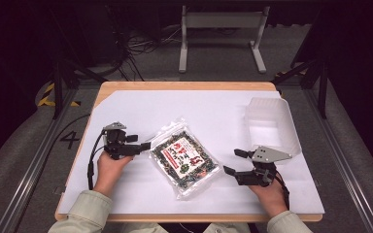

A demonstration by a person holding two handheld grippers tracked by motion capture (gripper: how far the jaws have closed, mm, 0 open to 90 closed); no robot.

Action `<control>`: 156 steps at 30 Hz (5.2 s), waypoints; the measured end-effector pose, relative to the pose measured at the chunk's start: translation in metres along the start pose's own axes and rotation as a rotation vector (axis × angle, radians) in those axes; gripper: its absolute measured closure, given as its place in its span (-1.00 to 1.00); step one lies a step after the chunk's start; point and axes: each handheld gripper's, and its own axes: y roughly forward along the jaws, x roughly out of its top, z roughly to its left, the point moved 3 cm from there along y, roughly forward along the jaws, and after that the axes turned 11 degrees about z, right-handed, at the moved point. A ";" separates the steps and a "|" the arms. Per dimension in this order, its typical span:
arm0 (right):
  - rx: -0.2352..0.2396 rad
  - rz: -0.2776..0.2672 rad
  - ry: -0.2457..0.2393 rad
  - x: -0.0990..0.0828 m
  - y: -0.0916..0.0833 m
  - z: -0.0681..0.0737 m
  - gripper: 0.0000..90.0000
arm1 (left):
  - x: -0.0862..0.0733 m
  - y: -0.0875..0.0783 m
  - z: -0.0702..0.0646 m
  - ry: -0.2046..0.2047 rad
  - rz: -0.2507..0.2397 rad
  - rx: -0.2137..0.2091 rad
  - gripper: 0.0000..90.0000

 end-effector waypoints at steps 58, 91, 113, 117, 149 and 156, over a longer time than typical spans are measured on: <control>-0.006 0.026 -0.035 0.000 0.004 0.004 -0.41 | -0.007 0.006 -0.005 0.066 0.110 0.030 0.97; 0.041 0.008 -0.028 0.017 -0.016 0.004 0.09 | 0.026 -0.070 -0.083 0.282 -0.258 0.027 0.98; 0.051 -0.082 -0.058 0.045 -0.019 0.011 -0.48 | 0.031 -0.094 -0.128 0.404 -0.333 0.009 0.98; 0.056 -0.113 -0.061 0.055 -0.016 0.009 -0.51 | 0.031 -0.095 -0.132 0.412 -0.337 0.002 0.98; 0.312 -0.104 -0.128 0.089 0.055 0.003 -0.52 | 0.028 -0.098 -0.146 0.483 -0.365 -0.074 0.98; 0.327 -0.082 -0.154 0.088 0.058 0.009 -0.41 | 0.027 -0.097 -0.147 0.481 -0.365 -0.078 0.98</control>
